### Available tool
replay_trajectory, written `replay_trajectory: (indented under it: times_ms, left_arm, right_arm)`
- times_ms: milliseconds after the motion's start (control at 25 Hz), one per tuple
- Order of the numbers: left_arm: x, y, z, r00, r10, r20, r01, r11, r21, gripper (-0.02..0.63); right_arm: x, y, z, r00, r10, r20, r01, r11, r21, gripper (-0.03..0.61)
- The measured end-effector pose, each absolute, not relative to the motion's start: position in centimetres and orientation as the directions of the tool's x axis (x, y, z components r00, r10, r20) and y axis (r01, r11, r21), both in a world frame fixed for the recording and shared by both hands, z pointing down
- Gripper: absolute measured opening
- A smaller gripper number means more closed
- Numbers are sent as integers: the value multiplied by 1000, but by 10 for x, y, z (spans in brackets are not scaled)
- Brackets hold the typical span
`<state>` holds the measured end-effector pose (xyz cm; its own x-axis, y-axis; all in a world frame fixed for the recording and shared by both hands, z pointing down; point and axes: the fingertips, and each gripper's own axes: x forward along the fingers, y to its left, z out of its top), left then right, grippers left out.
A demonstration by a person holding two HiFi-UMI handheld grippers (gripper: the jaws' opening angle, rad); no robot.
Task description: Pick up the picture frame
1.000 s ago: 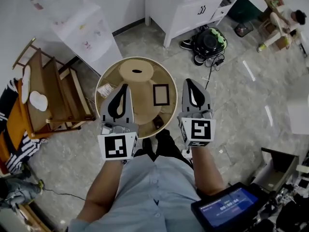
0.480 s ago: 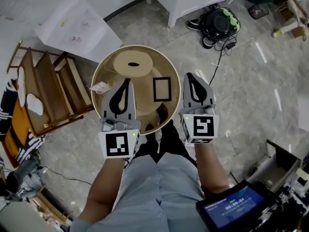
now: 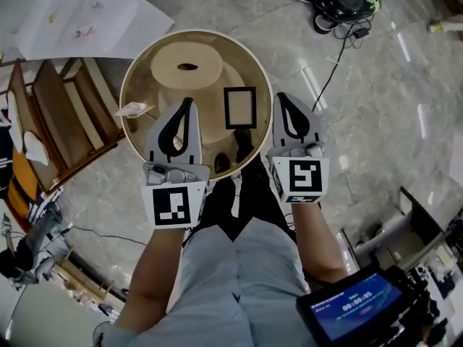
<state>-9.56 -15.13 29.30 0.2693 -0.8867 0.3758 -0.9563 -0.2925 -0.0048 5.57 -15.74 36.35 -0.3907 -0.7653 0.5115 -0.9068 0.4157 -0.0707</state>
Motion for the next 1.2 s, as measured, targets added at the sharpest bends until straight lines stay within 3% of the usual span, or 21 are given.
replay_trajectory:
  times_ms: [680,1200]
  left_arm:
    - [-94,-134,455,290,-762,580,-954,-276,114,11]
    - [-105,-118,499,273,-721,637,-959,-254,123,11]
  right_arm:
    - [39,-119,533,-381,-608,696,-907,393,-153,14]
    - [32,-102,577,-379,-566,732,-911,367,-188,40]
